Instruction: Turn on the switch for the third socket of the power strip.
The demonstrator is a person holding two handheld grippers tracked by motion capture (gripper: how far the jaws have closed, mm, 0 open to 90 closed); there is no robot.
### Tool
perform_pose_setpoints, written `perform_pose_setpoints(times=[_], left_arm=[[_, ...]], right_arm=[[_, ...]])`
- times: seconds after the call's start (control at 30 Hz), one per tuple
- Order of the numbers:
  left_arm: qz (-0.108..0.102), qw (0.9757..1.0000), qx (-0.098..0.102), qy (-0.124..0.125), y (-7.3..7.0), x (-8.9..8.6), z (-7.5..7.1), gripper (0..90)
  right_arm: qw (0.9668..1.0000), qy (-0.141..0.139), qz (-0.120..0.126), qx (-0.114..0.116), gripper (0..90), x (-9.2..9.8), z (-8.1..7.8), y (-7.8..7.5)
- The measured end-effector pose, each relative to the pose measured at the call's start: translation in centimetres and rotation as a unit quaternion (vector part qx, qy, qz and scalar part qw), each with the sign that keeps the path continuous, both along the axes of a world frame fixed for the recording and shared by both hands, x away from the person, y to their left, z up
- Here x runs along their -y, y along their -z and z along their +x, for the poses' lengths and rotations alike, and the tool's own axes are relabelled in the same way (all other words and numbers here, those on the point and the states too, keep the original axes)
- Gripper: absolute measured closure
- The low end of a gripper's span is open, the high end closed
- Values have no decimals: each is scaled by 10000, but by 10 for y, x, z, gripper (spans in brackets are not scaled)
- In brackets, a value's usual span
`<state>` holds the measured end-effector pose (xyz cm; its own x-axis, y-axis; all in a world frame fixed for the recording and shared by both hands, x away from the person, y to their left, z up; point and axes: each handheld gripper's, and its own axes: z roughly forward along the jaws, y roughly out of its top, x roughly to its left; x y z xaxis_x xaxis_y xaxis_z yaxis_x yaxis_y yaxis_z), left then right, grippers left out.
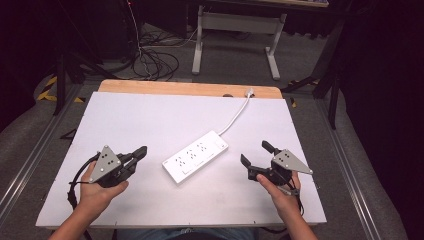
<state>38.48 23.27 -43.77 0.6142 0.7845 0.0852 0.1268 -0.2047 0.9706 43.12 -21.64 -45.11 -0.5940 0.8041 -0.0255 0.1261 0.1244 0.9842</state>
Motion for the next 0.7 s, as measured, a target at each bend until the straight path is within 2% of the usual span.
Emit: perform_pose_setpoints(times=[0.07,0.23,0.47,0.7], left_arm=[[-39,10000,7,-10,0,2,0,899],[121,9999,3,37,3,7,0,900],[211,9998,-9,52,5,11,0,900],[323,9994,-16,159,6,22,3,899]], right_arm=[[10000,-4,-6,-5,107,0,0,0],[10000,-10,-11,-3,107,0,0,0],[10000,-20,-2,8,107,-1,0,0],[10000,-28,5,0,107,-2,1,0]])
